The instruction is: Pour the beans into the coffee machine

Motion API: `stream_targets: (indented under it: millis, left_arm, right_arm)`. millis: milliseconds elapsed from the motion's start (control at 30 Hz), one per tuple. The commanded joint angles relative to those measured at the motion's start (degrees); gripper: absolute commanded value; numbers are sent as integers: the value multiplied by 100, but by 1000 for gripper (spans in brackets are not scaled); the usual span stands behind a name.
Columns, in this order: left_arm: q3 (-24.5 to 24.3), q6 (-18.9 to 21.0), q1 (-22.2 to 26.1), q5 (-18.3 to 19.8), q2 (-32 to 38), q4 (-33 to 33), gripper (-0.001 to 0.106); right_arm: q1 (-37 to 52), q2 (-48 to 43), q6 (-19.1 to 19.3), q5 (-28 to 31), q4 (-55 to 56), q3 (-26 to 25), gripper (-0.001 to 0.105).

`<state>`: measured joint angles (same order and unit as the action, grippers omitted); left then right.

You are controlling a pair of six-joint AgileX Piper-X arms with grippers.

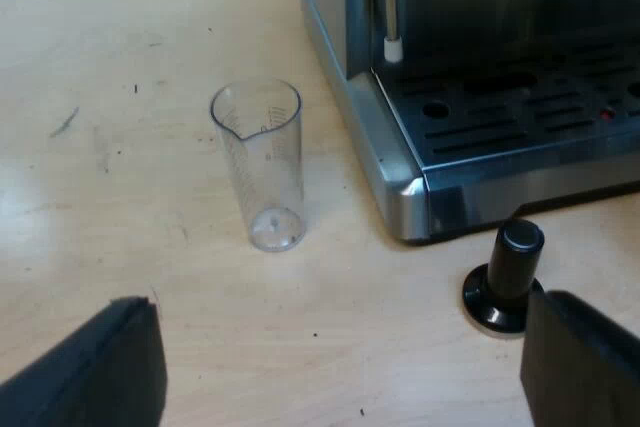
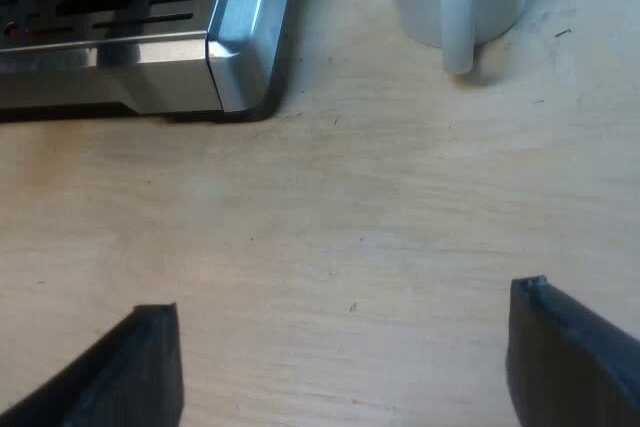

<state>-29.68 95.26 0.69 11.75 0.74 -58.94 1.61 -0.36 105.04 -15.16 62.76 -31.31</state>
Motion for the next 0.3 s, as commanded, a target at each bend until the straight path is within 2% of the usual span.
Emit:
stream_targets:
  millis: [33,300]
  left_arm:
    - [10,50,-16,-86,203,80,79]
    - [10,141,-16,-33,222,56,79]
  right_arm:
    - [29,-270,15,-9,-39,-41,69]
    - [29,-270,15,-9,-39,-41,69]
